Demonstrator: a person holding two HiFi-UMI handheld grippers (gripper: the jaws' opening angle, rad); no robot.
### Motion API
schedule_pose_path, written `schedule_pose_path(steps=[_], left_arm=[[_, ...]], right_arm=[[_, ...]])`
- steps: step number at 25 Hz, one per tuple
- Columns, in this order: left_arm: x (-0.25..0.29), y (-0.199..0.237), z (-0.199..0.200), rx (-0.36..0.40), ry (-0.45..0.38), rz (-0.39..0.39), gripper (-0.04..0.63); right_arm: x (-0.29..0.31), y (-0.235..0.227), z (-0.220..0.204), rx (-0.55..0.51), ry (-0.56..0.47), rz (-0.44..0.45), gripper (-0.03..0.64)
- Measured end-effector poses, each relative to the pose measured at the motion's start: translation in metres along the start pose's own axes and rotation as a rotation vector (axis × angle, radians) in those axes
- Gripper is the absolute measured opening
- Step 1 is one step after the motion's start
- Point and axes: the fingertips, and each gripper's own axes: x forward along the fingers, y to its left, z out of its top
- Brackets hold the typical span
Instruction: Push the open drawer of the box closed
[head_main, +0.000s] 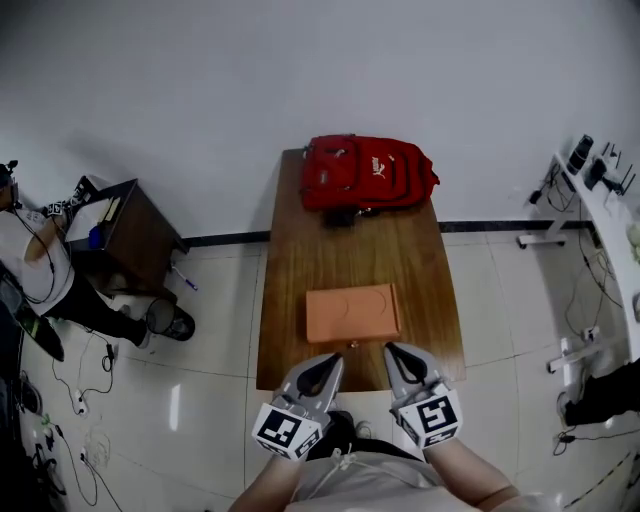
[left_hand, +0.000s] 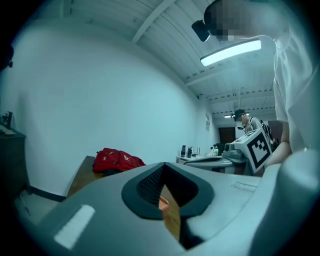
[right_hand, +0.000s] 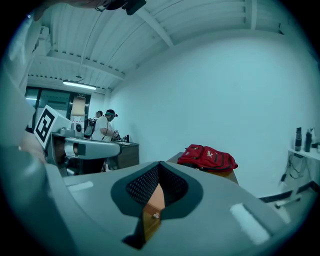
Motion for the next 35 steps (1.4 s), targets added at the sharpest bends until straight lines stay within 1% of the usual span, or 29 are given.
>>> schedule_pose_path(steps=[2,4,6,9,13,17,19,28,32,35], left_arm=[[-0.006,-0.01,0.0,-0.006,-0.006,-0.013,0.006],[-0.01,-0.022,-0.004,-0.008,0.001,-0.031,0.006],[-0.013,-0.034,-0.008,-0.015,0.013,-0.045,0.006],[-0.023,-0.042,-0.009,-0.008,0.012,-0.034,0.006],[-0.051,-0.046,-0.003,0.017,-0.018,-0.008,0.006],[-0.098,-0.057,-0.003,0.013,-0.032,0.013,0.006],[-0.125,-0.068,-0.007,0.011,-0.036,0.013,0.006],[-0.263,-0.13,-0.027,-0.003,-0.03,-0.004,0.006],[-0.313,-0.147,-0.03,-0.013,-0.051,0.012,0.006],[-0.339,-0.162,-0.036,-0.023,-0.048,0.006,0.006]], right_arm=[[-0.011,0.005,0.004,0.026,0.026,-0.005,0.007],[-0.023,0.009,0.0,0.084,0.074,-0.012,0.007],[-0.032,0.014,-0.01,0.119,0.066,-0.013,0.008],[-0.045,0.027,-0.016,0.117,0.056,-0.001,0.006],[-0.065,0.049,-0.016,0.074,0.037,-0.009,0.008],[-0.09,0.085,-0.018,0.036,0.017,-0.011,0.008],[-0.107,0.107,-0.021,0.039,0.022,-0.021,0.006],[-0.199,0.241,-0.044,0.079,0.042,-0.027,0.007],[-0.229,0.283,-0.045,0.029,0.038,-0.03,0.008],[-0.251,0.299,-0.045,-0.006,0.025,-0.044,0.006]])
